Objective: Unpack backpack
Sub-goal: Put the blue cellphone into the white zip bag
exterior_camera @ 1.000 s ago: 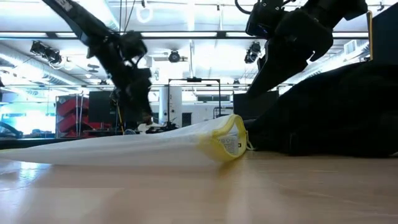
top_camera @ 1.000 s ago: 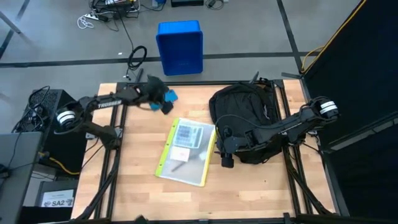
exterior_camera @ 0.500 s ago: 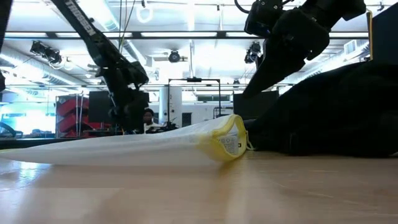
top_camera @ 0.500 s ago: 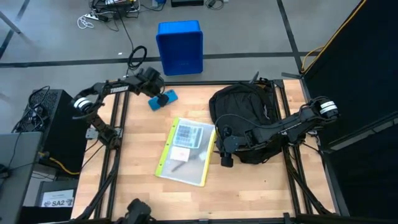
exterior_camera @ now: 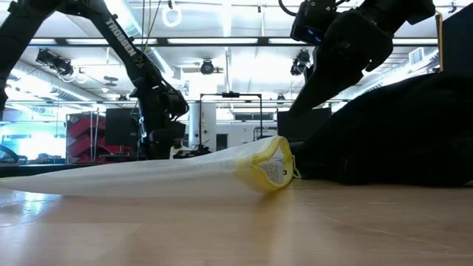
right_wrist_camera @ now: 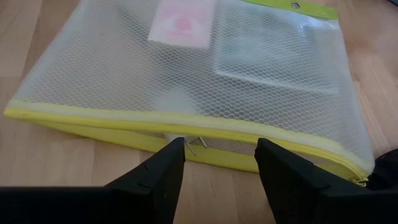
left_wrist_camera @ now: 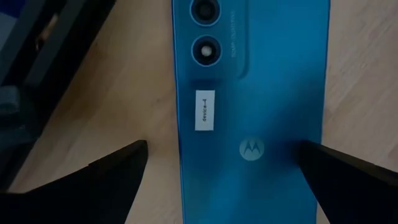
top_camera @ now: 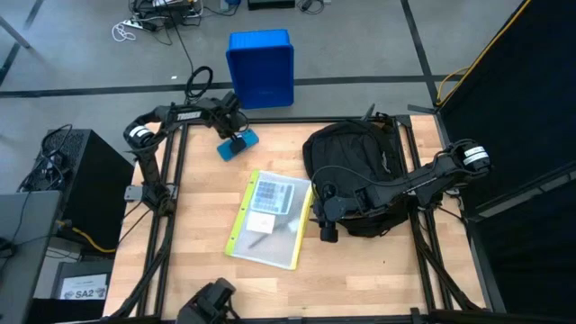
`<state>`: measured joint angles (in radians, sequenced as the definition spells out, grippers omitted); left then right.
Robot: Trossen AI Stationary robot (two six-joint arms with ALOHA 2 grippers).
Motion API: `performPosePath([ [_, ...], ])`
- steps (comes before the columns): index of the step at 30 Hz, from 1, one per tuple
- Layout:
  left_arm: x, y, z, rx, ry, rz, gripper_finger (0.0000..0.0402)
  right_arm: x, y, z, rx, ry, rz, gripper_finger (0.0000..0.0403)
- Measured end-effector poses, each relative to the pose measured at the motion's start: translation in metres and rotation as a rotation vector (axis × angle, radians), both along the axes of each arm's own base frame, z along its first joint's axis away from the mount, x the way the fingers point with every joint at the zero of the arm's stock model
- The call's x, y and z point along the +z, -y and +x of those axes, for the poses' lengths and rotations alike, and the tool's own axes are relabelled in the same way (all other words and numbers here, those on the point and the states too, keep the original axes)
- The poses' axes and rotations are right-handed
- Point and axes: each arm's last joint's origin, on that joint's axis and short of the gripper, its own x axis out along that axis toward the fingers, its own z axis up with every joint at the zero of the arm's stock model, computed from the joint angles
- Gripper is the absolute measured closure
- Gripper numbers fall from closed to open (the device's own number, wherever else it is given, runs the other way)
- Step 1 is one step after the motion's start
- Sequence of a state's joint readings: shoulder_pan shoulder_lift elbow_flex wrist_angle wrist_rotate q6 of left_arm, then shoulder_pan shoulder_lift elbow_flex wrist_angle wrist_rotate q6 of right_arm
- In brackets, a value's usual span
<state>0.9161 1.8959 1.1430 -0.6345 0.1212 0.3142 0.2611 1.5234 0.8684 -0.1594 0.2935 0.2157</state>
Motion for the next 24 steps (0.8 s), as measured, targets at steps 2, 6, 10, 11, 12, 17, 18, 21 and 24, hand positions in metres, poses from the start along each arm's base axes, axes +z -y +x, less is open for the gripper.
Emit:
performPosePath([
  [2,0.000,0.003,0.002,-0.025,0.000,-0.011,0.0011,0.000,0.000,0.000,0.000,-0.003,-0.001,0.0226],
  [6,0.000,0.014,0.006,-0.073,-0.039,-0.058,0.0011,0.000,0.000,0.000,0.000,-0.003,-0.001,0.0225],
  [10,0.000,0.029,0.011,-0.115,-0.110,-0.111,0.0011,0.000,-0.001,0.000,0.003,-0.004,0.000,0.0229],
  [11,0.000,0.032,0.013,-0.114,-0.114,-0.115,0.0011,0.000,-0.002,-0.001,0.005,-0.003,0.000,0.0230],
  [12,0.001,0.035,0.015,-0.117,-0.117,-0.118,0.0011,0.000,-0.002,-0.001,0.007,-0.003,0.000,0.0232],
  [17,0.016,0.041,0.026,-0.135,-0.092,-0.125,0.0011,0.000,-0.006,-0.001,0.016,0.001,0.004,0.0232],
  [18,0.021,0.041,0.028,-0.139,-0.058,-0.142,0.0011,0.000,-0.006,-0.001,0.014,0.002,0.008,0.0231],
  [21,0.035,0.040,0.036,-0.143,-0.002,-0.171,0.0011,0.000,-0.008,-0.002,0.014,0.002,0.014,0.0229],
  [24,0.041,0.042,0.042,-0.143,0.012,-0.161,0.0011,0.000,-0.010,-0.002,0.021,0.002,0.014,0.0227],
])
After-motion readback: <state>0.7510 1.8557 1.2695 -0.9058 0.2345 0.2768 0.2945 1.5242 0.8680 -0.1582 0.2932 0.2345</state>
